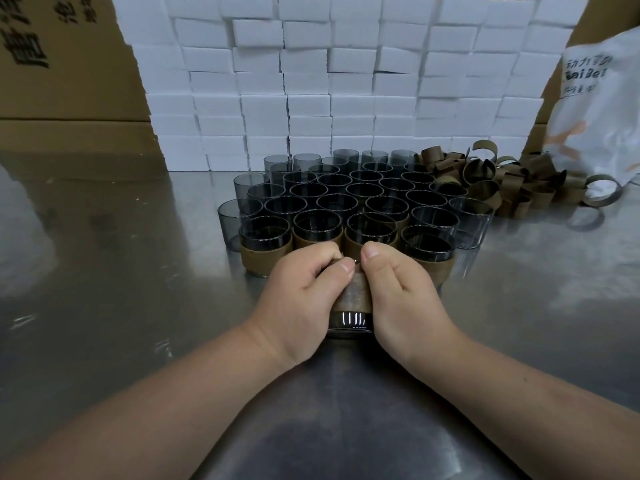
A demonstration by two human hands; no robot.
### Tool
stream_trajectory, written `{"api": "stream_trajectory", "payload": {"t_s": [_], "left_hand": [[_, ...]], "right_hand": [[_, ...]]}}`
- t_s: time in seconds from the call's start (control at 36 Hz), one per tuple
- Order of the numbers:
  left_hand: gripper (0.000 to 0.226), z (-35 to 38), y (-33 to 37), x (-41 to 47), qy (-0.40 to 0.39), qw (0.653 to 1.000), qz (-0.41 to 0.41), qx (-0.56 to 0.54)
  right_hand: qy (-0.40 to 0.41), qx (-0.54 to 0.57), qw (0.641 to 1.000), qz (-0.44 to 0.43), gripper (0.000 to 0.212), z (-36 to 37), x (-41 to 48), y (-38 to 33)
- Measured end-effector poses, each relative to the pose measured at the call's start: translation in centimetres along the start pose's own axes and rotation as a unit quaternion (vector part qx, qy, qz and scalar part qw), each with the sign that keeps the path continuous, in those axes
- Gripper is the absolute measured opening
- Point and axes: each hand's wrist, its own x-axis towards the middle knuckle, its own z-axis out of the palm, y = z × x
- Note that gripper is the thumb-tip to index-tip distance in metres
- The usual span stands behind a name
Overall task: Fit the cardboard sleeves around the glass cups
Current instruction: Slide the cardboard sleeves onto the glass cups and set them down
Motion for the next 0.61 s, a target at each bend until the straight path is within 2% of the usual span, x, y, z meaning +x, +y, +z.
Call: {"api": "stream_trajectory", "payload": {"t_s": [0.14,0.22,0.31,0.39,0.61], "left_hand": [[0.029,0.0,-0.3,0.1,0.019,0.999,0.026,0.03],[0.036,-0.2,-0.5,0.4,0.041,0.991,0.065,0.106],[0.032,-0.8,-0.7,0.6,0.062,0.98,0.099,0.159],[0.031,-1.0,-1.0,0.8,0.072,0.976,0.087,0.188],[0.013,-0.6,-1.4,0.5,-0.025,0.965,0.03,0.258]], "right_hand": [[0.02,-0.014,1.0,-0.008,0.035,0.1,0.0,0.1],[0.028,-0.026,0.999,-0.026,0.041,0.1,0.1,0.1],[0.042,-0.018,0.999,-0.025,0.035,0.1,0.2,0.0],[0.032,-0.017,0.999,-0.008,0.033,0.1,0.2,0.0],[0.058,-0.012,0.998,0.011,0.034,-0.3,0.4,-0.3]]}}
